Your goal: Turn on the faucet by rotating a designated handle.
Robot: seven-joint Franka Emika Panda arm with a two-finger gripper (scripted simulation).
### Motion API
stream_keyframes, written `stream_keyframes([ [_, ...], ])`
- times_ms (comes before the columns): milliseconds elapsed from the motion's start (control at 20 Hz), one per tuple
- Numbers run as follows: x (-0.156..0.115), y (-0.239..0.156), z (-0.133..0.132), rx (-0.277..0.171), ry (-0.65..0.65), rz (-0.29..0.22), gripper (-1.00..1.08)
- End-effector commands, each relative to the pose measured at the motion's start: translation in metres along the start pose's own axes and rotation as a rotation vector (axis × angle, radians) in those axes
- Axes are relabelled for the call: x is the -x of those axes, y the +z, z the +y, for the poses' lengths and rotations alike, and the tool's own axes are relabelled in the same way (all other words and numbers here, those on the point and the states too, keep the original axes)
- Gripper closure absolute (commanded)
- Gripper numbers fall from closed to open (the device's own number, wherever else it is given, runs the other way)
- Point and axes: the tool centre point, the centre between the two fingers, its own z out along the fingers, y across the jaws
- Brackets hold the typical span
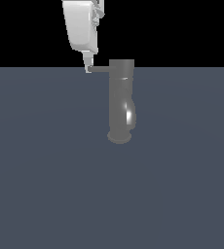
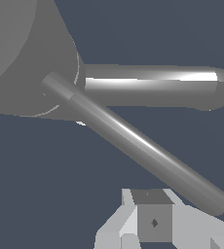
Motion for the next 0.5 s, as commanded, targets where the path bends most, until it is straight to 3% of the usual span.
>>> stream_keyframes([
  [0, -0.015, 0.000, 0.007, 0.003, 0.014, 0.002, 1.08],
  [450, -0.041, 0.000, 0.032, 0.004, 0.014, 0.001, 1.08],
])
